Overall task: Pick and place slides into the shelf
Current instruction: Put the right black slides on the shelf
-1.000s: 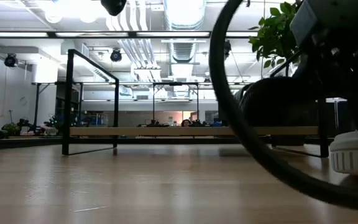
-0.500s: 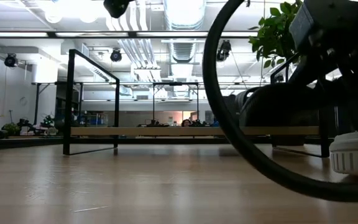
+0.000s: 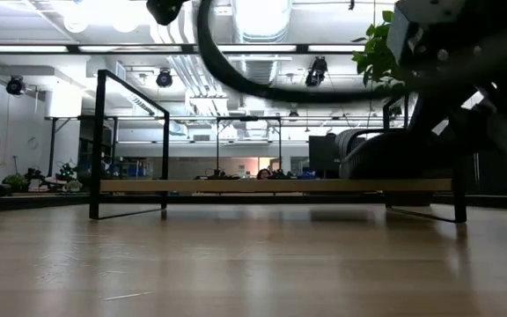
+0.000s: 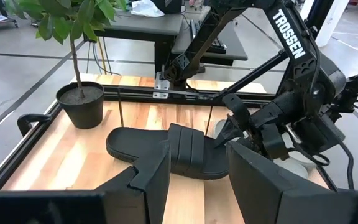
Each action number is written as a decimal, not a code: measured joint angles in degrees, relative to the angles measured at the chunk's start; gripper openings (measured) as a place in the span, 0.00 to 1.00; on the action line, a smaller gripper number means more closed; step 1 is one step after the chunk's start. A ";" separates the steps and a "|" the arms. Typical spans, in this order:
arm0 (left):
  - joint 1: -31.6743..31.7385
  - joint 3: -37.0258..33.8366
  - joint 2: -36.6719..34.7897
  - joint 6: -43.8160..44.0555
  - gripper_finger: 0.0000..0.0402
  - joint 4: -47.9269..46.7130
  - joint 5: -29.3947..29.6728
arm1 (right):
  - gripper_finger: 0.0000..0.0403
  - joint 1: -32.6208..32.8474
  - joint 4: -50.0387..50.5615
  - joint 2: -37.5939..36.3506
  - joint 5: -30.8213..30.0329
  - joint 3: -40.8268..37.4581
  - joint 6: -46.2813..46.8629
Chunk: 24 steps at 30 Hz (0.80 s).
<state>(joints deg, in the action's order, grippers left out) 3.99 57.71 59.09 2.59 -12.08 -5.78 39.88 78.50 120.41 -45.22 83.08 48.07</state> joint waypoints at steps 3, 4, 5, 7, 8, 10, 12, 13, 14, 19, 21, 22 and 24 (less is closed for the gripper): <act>0.01 0.02 0.00 0.00 0.35 0.00 -0.05 | 0.44 -0.31 0.13 -0.92 0.76 1.07 -1.55; 0.01 0.02 0.00 0.00 0.35 -0.02 -0.05 | 0.44 -0.41 0.15 -1.27 0.65 1.30 -1.65; 0.02 0.02 0.00 0.00 0.35 -0.02 -0.05 | 0.44 -0.53 0.24 -1.76 0.63 1.44 -1.71; 0.00 0.02 0.06 0.00 0.35 -0.02 -0.05 | 0.45 -0.53 0.39 -2.93 0.81 1.50 -1.81; 0.00 0.02 0.07 0.00 0.35 -0.06 -0.05 | 0.45 -0.55 0.35 -3.49 1.44 1.61 -1.81; 0.01 0.02 0.09 0.00 0.35 -0.54 -0.04 | 0.45 -0.58 0.31 -4.66 2.82 1.70 -1.81; 0.01 0.02 0.09 0.00 0.35 -0.52 -0.03 | 0.45 -0.69 0.22 -5.77 3.20 1.60 -1.79; 0.00 0.02 0.09 0.00 0.35 -0.52 -0.03 | 0.45 -0.84 0.18 -6.13 3.21 1.55 -1.80; 0.02 0.02 0.09 0.00 0.35 -0.52 -0.03 | 0.45 -0.91 -0.02 -6.47 3.31 1.38 -1.82; 0.00 0.01 0.11 0.00 0.35 -0.55 -0.03 | 0.45 -1.85 -0.42 -7.19 6.52 1.11 -2.65; 0.02 0.00 0.11 0.00 0.35 -0.55 -0.03 | 0.45 -2.38 -1.29 -7.59 8.37 1.11 -3.00; 0.00 0.02 0.11 0.00 0.35 -0.55 -0.01 | 0.45 -2.54 -1.58 -7.64 9.39 1.11 -3.15; 0.02 0.02 0.11 0.00 0.35 -0.55 -0.01 | 0.45 -3.09 -1.59 -7.64 10.74 1.11 -3.32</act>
<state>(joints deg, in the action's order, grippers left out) 4.00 57.74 59.20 2.59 -12.62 -5.78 36.80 76.91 112.77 -34.49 84.18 44.76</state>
